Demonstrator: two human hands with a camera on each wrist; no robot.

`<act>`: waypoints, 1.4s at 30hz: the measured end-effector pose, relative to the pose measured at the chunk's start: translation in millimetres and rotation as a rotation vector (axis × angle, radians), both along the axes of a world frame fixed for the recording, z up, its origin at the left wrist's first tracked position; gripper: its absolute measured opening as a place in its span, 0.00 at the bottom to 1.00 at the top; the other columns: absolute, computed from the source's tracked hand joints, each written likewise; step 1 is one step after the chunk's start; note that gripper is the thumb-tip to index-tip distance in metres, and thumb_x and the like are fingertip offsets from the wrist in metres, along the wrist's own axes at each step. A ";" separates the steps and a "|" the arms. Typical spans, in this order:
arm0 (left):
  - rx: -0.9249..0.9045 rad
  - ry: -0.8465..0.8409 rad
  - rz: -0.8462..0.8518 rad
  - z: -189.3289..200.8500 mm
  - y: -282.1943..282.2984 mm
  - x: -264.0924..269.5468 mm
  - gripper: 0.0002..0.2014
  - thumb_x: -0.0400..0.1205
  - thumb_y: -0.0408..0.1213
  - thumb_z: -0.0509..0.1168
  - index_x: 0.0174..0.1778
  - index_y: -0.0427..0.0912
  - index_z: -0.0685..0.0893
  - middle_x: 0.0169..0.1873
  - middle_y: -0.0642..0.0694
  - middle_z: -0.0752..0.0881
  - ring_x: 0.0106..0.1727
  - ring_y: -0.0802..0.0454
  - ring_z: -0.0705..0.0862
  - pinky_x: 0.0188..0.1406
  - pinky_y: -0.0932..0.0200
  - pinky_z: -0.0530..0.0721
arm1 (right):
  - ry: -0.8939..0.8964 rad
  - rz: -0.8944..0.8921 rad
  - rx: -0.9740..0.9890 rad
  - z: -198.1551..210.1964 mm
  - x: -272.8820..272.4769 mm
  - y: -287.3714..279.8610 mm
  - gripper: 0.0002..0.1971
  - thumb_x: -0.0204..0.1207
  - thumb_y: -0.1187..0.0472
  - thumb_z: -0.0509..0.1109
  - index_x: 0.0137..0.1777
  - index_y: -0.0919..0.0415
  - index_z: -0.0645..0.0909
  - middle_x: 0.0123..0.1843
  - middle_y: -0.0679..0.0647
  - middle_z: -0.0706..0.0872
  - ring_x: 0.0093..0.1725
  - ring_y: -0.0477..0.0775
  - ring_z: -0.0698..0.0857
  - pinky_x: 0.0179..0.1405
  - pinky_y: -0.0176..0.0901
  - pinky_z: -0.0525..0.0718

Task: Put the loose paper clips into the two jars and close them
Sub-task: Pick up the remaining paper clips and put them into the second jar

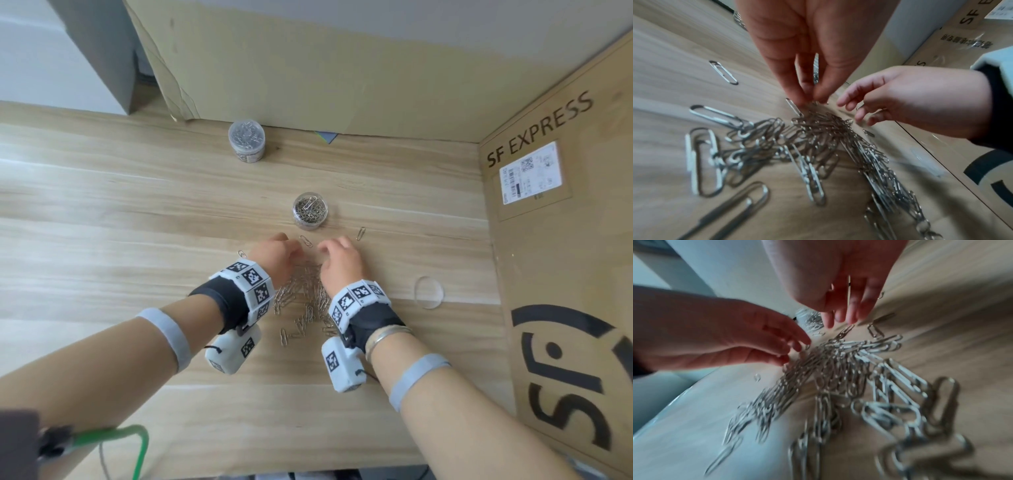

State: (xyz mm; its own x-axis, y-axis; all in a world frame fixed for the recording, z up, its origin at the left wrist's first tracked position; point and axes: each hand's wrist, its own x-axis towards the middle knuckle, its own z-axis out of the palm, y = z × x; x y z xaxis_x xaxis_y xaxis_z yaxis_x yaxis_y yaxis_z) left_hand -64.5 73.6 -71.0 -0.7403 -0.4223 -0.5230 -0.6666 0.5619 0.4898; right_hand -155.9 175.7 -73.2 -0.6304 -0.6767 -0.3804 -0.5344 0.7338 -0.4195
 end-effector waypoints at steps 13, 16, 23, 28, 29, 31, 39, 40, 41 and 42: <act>-0.151 -0.110 -0.108 -0.7 9.7 25.7 0.15 0.80 0.32 0.54 0.63 0.42 0.73 0.61 0.44 0.74 0.63 0.40 0.74 0.62 0.49 0.76 | 0.035 -0.005 0.073 -3.6 5.5 9.9 0.18 0.77 0.72 0.61 0.66 0.61 0.76 0.68 0.57 0.76 0.68 0.56 0.75 0.70 0.44 0.73; 0.027 -0.070 -0.083 3.3 13.8 17.7 0.16 0.80 0.31 0.59 0.64 0.43 0.75 0.61 0.43 0.75 0.56 0.44 0.79 0.57 0.55 0.79 | -0.013 0.050 0.025 0.8 16.0 14.8 0.20 0.76 0.71 0.60 0.67 0.58 0.77 0.69 0.56 0.77 0.68 0.57 0.76 0.69 0.44 0.72; -0.158 -0.187 -0.330 9.0 1.5 30.4 0.47 0.59 0.49 0.80 0.71 0.60 0.61 0.66 0.45 0.64 0.66 0.43 0.68 0.59 0.46 0.82 | -0.172 -0.112 0.421 27.5 1.6 35.1 0.59 0.55 0.48 0.84 0.79 0.36 0.46 0.78 0.57 0.52 0.78 0.71 0.55 0.72 0.63 0.68; -0.210 -0.293 -0.342 3.3 7.1 35.6 0.55 0.58 0.49 0.81 0.72 0.67 0.50 0.72 0.45 0.53 0.72 0.40 0.63 0.57 0.46 0.85 | -0.119 0.031 0.584 24.2 24.2 35.8 0.62 0.60 0.59 0.84 0.80 0.39 0.38 0.78 0.59 0.48 0.74 0.70 0.61 0.65 0.56 0.76; -0.199 -0.288 -0.327 2.5 7.3 35.0 0.55 0.58 0.49 0.81 0.73 0.66 0.50 0.72 0.44 0.53 0.72 0.40 0.63 0.57 0.47 0.85 | -0.093 0.036 0.557 20.6 27.8 34.9 0.60 0.61 0.63 0.82 0.80 0.39 0.40 0.77 0.60 0.50 0.72 0.68 0.65 0.62 0.52 0.78; -0.163 -0.249 -0.276 2.1 6.3 33.5 0.54 0.59 0.47 0.81 0.74 0.61 0.53 0.72 0.44 0.55 0.72 0.40 0.64 0.61 0.46 0.83 | -0.074 0.026 0.484 15.6 30.9 30.7 0.57 0.62 0.66 0.81 0.80 0.41 0.44 0.75 0.60 0.53 0.66 0.65 0.72 0.57 0.49 0.80; -0.028 -0.004 -0.071 0.4 10.7 17.4 0.37 0.70 0.33 0.75 0.74 0.43 0.65 0.71 0.43 0.66 0.65 0.43 0.78 0.63 0.53 0.78 | -0.139 0.056 0.178 10.0 25.3 4.0 0.32 0.66 0.67 0.78 0.70 0.56 0.71 0.68 0.57 0.69 0.60 0.59 0.82 0.63 0.49 0.81; -0.020 0.019 -0.062 0.7 11.4 15.9 0.35 0.71 0.32 0.74 0.73 0.42 0.67 0.70 0.44 0.68 0.64 0.43 0.79 0.62 0.54 0.78 | -0.142 0.073 0.160 9.6 25.1 3.2 0.29 0.67 0.69 0.76 0.69 0.57 0.73 0.67 0.57 0.70 0.60 0.59 0.82 0.64 0.49 0.81; -0.010 0.038 -0.055 0.1 11.5 14.5 0.33 0.72 0.31 0.73 0.72 0.42 0.68 0.69 0.44 0.69 0.63 0.44 0.80 0.61 0.54 0.79 | -0.141 0.085 0.141 8.9 24.8 2.6 0.27 0.68 0.69 0.75 0.67 0.57 0.75 0.67 0.57 0.72 0.61 0.59 0.81 0.64 0.50 0.80; -0.002 0.052 -0.051 -0.7 11.1 13.0 0.31 0.72 0.30 0.72 0.71 0.41 0.70 0.68 0.43 0.71 0.62 0.43 0.80 0.61 0.54 0.79 | -0.138 0.092 0.126 7.7 24.0 2.2 0.25 0.68 0.69 0.75 0.66 0.57 0.76 0.66 0.57 0.74 0.61 0.59 0.81 0.65 0.51 0.80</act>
State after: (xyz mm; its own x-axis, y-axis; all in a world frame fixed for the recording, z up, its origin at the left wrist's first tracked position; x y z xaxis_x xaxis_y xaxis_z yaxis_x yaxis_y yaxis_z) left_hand -51.5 84.7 -71.7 -0.7873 -0.3843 -0.4821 -0.6104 0.5956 0.5222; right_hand -131.9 177.9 -65.6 -0.5042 -0.6705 -0.5442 -0.5459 0.7358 -0.4009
